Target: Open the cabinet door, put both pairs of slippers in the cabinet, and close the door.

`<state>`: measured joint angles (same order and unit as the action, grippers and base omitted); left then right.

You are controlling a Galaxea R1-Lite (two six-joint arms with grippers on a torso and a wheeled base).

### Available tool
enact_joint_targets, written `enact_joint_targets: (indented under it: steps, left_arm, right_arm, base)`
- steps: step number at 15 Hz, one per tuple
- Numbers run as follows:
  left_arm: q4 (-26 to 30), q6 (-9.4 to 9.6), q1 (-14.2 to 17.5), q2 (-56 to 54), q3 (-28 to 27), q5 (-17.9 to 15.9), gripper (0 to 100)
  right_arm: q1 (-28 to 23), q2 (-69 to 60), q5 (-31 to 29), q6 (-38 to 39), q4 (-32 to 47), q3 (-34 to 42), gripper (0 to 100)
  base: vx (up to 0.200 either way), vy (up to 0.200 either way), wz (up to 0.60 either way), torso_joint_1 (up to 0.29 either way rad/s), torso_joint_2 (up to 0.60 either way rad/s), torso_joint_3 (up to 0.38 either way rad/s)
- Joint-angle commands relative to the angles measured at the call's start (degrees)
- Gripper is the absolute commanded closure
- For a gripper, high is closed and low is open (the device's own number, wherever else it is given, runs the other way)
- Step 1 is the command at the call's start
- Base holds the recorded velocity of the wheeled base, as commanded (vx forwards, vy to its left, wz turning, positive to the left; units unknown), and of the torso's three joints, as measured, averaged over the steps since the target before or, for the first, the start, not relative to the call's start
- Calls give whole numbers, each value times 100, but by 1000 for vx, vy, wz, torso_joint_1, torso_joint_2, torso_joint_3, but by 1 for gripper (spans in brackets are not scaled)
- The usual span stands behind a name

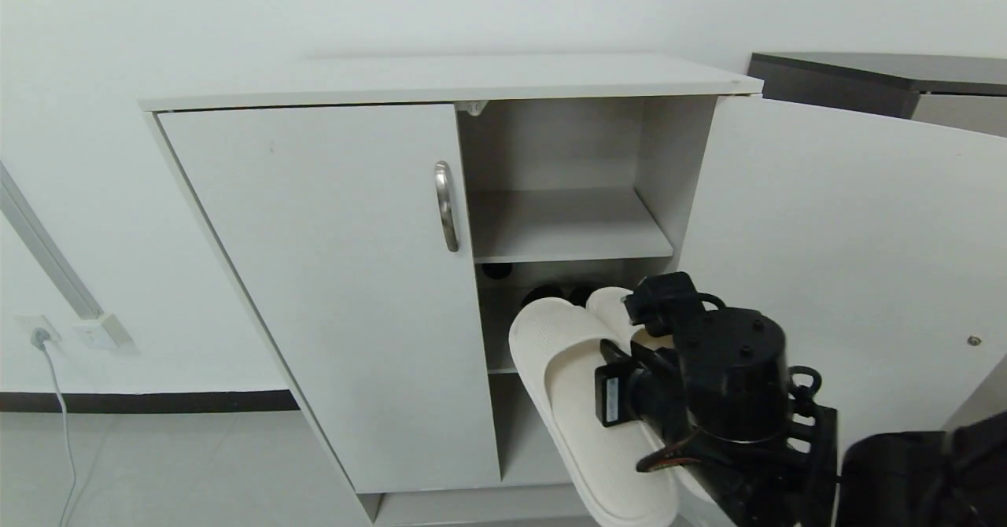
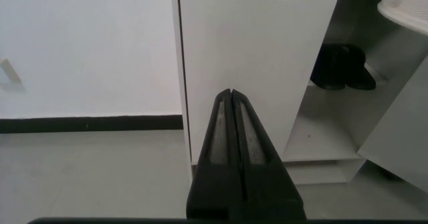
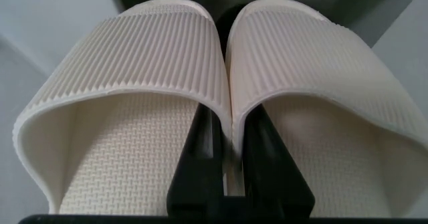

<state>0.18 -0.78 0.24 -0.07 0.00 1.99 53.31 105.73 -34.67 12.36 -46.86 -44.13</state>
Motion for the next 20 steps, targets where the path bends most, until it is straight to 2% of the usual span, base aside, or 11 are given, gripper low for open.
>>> enact_joint_targets:
  steps: [1, 2, 5, 6, 8, 11, 20]
  left_arm:
    - [-1, -1, 2, 7, 0, 3, 100]
    - [-1, -1, 2, 7, 0, 3, 100]
    - [-1, -1, 2, 7, 0, 3, 100]
    - [-1, -1, 2, 7, 0, 3, 100]
    - [-1, -1, 2, 7, 0, 3, 100]
    - [-1, -1, 2, 7, 0, 3, 100]
    - [-1, 16, 2, 7, 0, 3, 100]
  right_arm:
    - [224, 756, -822, 205, 450, -931, 100]
    - [276, 809, -1182, 205, 749, -1317, 100]
    - [259, 466, -1200, 399, 2023, -2082, 100]
    - [259, 308, -1218, 557, 2682, -2460, 100]
    - [259, 185, -1226, 583, 3253, -2891, 100]
    - [250, 176, -1235, 566, 3526, -3277, 100]
    - [215, 369, -1226, 627, 3473, -3163, 100]
  base:
    - [0, 0, 0, 0, 0, 0]
    - [0, 0, 0, 0, 0, 0]
    - [0, 0, 0, 0, 0, 0]
    - [0, 0, 0, 0, 0, 0]
    - [0, 0, 0, 0, 0, 0]
    - [0, 0, 0, 0, 0, 0]
    - [0, 0, 0, 0, 0, 0]
